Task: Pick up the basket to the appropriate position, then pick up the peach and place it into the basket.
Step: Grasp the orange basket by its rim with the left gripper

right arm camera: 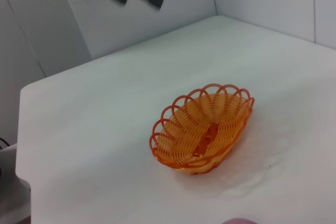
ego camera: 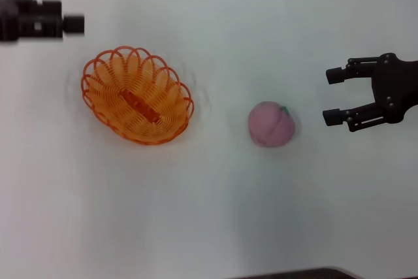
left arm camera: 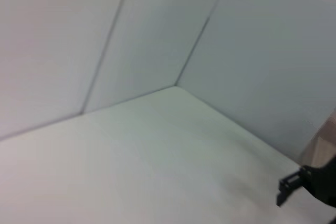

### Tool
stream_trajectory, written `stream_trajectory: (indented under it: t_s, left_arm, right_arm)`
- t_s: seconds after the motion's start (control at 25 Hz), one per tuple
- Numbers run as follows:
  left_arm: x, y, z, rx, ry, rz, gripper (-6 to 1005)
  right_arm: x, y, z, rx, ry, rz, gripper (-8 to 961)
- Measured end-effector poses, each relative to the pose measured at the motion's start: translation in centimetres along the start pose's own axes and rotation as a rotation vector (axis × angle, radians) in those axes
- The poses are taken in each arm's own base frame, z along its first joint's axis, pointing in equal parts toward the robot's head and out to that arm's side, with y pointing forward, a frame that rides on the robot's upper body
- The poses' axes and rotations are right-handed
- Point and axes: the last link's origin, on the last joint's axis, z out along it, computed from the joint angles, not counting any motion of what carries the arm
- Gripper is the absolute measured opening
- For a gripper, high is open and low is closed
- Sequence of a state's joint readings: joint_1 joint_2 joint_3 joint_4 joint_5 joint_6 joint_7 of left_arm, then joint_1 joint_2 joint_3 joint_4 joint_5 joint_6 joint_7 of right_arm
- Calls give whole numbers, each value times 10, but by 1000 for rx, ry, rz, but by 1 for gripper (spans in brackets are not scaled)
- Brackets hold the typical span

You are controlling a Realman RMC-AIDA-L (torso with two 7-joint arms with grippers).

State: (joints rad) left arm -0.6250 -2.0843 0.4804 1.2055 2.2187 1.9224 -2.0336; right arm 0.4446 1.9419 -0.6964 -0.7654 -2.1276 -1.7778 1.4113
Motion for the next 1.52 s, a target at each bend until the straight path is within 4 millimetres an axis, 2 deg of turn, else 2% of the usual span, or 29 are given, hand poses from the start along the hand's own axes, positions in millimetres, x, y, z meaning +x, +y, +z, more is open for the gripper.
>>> stream_trajectory:
  t_s: [0.08,0.2,0.32,0.44,0.6,0.84,0.96,1.16,1.52]
  left_arm:
    - [25,0,1,38,-40,8,776]
    - [53,-4,6,119,-113,23,775]
    - [72,-8,20,209,-191,8,774]
    - [80,-12,40,291,-295,-1,773]
    - [76,-21,69,430,-455,0,772]
    - [54,-27,109,499,-602,20,769]
    - [45,-30,122,515,-622,38,768]
    - [33,-36,137,545,-642,57,766]
    - [13,-44,152,556,-658,67,763]
  right_arm:
    - [0,0,0,-1,0,-1,909]
    - [-1,0,1,-2,-1,-7,908]
    - [-3,-1,2,-5,-2,-14,907]
    - [-6,-2,4,-7,-4,-20,906]
    - [-8,-3,6,-10,-5,-27,904]
    - [-9,-4,11,-9,6,-32,902]
    - [-9,-3,13,-14,14,-33,901]
    - [-10,-3,17,-19,14,-34,899]
    - [-12,-4,20,-19,14,-37,895]
